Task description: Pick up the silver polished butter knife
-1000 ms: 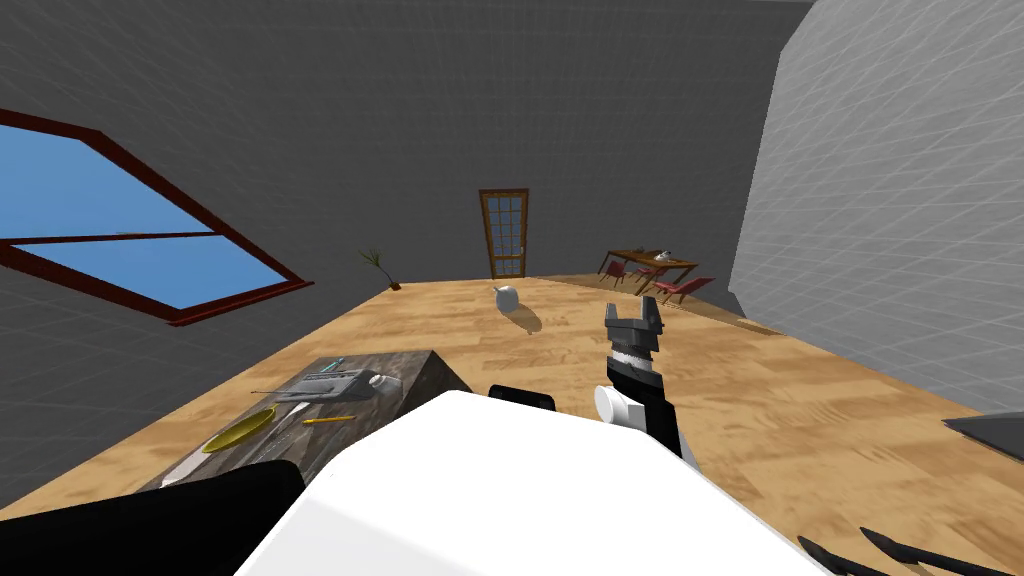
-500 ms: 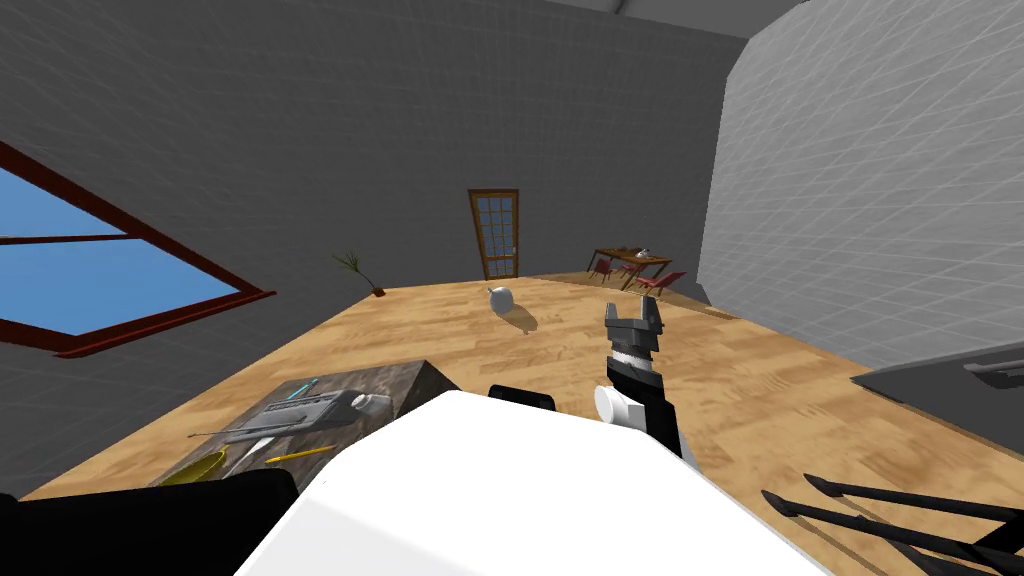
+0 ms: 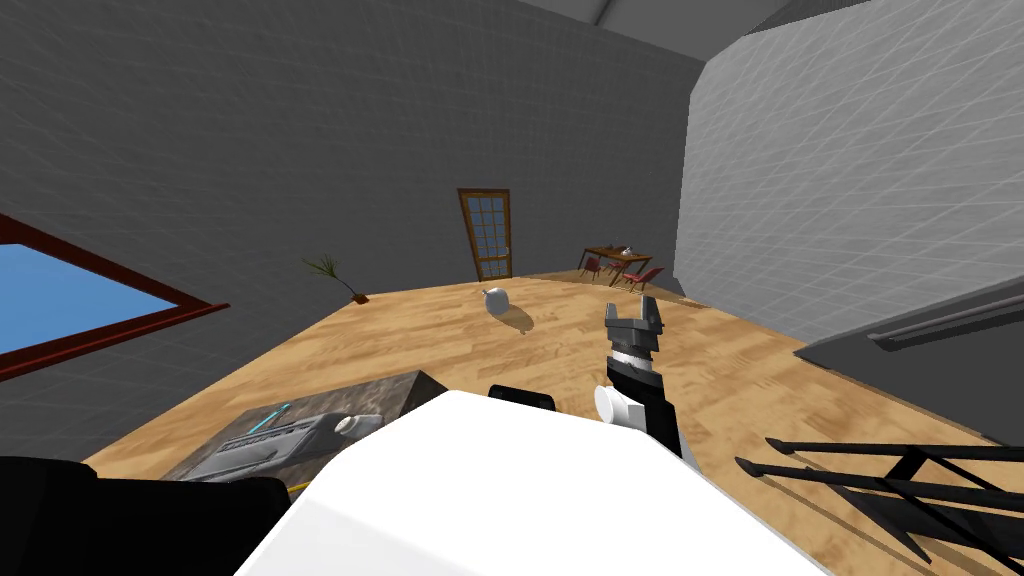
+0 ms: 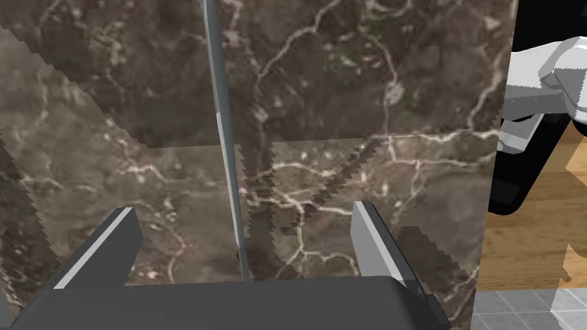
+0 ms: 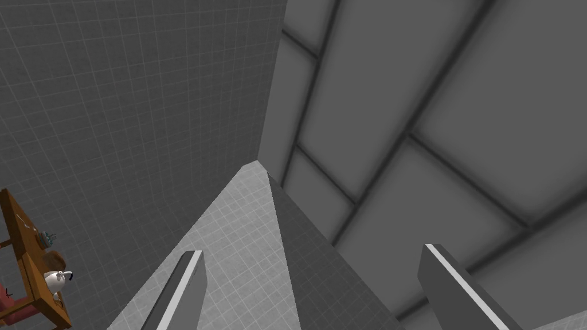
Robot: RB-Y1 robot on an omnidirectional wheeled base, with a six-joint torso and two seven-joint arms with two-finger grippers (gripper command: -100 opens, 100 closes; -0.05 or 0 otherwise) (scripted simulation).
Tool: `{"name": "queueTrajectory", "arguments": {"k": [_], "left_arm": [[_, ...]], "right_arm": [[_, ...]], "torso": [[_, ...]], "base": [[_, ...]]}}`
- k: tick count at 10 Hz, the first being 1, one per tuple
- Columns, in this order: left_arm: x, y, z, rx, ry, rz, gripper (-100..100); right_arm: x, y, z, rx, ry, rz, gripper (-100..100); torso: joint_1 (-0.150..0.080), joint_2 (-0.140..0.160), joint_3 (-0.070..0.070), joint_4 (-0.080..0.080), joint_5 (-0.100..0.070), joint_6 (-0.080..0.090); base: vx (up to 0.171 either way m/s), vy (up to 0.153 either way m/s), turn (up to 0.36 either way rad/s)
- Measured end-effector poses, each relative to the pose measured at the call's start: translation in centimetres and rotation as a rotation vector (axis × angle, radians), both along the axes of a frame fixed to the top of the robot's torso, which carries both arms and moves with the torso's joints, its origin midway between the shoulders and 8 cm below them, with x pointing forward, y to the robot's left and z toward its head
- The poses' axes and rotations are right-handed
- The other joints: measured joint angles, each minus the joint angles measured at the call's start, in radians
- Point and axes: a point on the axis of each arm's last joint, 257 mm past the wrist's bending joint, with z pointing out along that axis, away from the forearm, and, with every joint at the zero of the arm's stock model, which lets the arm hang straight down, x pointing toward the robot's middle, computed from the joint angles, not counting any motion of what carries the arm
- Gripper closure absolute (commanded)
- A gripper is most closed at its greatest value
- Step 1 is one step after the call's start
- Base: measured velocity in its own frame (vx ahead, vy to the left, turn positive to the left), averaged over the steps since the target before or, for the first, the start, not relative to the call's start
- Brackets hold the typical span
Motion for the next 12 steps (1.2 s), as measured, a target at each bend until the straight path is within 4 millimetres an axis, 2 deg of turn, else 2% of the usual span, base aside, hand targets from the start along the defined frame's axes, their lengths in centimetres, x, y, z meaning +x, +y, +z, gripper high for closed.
{"name": "queueTrajectory", "arguments": {"k": [1,2,3,7,8,12], "left_arm": [[-0.9,-0.4,0.0,-0.021,0.016,0.034,-100],[-1.0,-0.5,0.0,-0.024,0.018,0.040,0],[-1.0,-0.5,0.0,-0.024,0.017,0.040,-100],[-1.3,0.3,-1.9,-0.024,0.015,0.082,-100],[-1.3,0.3,-2.0,-0.024,0.015,0.085,100],[-1.4,0.2,-2.0,-0.028,0.012,0.101,100]], "right_arm": [[0.0,0.0,0.0,0.000,0.000,0.000,0],[0.0,0.0,0.0,0.000,0.000,0.000,0],[0.0,0.0,0.0,0.000,0.000,0.000,0],[0.0,0.0,0.0,0.000,0.000,0.000,0],[0.0,0.0,0.0,0.000,0.000,0.000,0],[0.0,0.0,0.0,0.000,0.000,0.000,0]], "torso": [[0.000,0.000,0.000,0.000,0.000,0.000],[-0.002,0.000,0.000,0.000,0.000,0.000],[-0.003,0.001,0.000,0.000,-0.001,0.000],[-0.007,0.004,0.002,0.001,-0.001,0.000],[-0.005,0.003,0.002,0.001,-0.001,-0.001],[-0.004,0.003,0.002,0.001,0.000,0.002]], "base": [[0.007,0.029,-0.031],[0.000,0.000,0.000],[-0.030,-0.031,-0.098],[-0.036,-0.038,-0.111],[0.000,0.000,0.000],[0.001,0.000,0.007]]}}
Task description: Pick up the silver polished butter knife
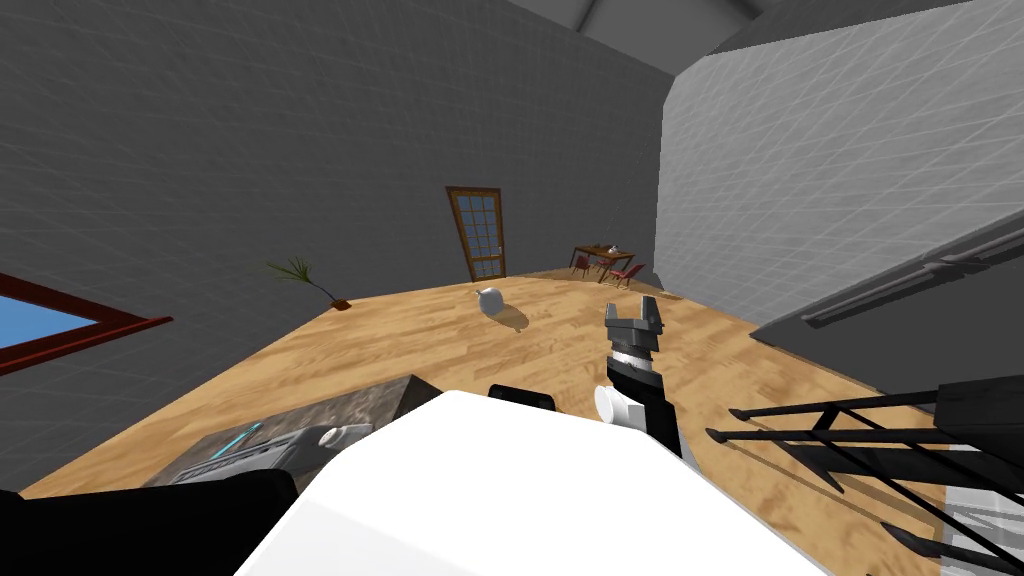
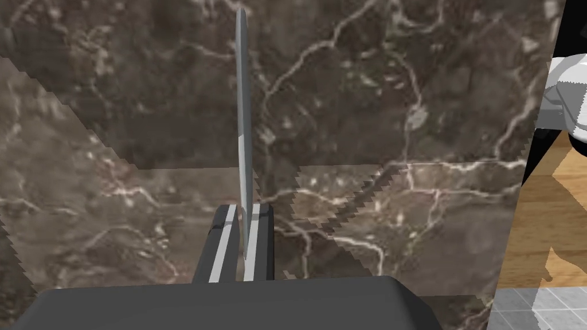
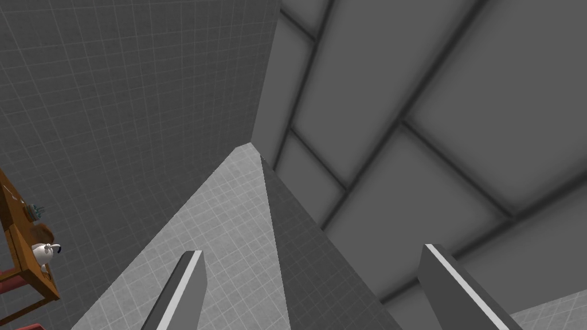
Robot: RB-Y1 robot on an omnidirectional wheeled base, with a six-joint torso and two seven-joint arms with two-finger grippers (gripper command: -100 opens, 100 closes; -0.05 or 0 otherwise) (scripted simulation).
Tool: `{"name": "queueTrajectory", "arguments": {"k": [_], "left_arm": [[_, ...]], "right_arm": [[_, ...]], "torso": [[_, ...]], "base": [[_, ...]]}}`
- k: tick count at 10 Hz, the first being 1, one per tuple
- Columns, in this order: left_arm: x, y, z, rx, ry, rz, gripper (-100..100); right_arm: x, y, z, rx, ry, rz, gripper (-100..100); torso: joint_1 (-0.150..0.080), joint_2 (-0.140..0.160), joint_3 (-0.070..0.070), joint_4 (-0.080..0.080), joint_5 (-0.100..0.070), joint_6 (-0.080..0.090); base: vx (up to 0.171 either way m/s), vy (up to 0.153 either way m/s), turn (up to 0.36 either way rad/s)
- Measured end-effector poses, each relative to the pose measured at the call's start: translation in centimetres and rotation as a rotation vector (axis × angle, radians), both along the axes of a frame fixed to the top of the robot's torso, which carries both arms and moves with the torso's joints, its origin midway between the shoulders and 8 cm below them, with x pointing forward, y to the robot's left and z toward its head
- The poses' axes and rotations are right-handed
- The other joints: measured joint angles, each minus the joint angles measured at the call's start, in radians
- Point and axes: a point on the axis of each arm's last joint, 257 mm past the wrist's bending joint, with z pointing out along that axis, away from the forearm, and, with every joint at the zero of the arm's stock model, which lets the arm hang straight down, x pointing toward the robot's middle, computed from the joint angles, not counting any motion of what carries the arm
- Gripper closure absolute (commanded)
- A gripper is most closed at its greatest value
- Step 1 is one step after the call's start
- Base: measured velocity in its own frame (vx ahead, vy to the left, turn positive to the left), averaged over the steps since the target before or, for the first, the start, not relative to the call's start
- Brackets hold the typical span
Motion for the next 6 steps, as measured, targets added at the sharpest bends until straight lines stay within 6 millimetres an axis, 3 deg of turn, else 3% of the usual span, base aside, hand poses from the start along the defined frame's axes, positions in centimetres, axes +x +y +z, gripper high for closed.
{"name": "queueTrajectory", "arguments": {"k": [1,2,5,6], "left_arm": [[0.0,0.0,0.0,0.000,0.000,-0.001,0],[0.0,0.0,0.0,0.000,0.000,-0.001,100],[0.2,-0.5,1.5,0.003,0.005,-0.048,100],[0.2,-0.5,1.6,0.004,0.005,-0.051,0]], "right_arm": [[0.0,0.0,0.0,0.000,0.000,0.000,0],[0.0,0.0,0.0,0.000,0.000,0.000,0],[0.0,0.0,0.0,0.000,0.000,0.000,0],[0.0,0.0,0.0,0.000,0.000,0.000,0]], "torso": [[0.000,0.000,0.000,0.000,0.000,0.000],[0.000,0.000,0.000,0.000,0.000,0.000],[0.003,-0.003,-0.001,0.000,0.000,-0.001],[0.001,-0.001,-0.001,0.000,0.000,-0.001]], "base": [[0.000,0.000,0.000],[0.023,0.041,0.143],[0.039,0.042,0.111],[0.000,0.000,0.000]]}}
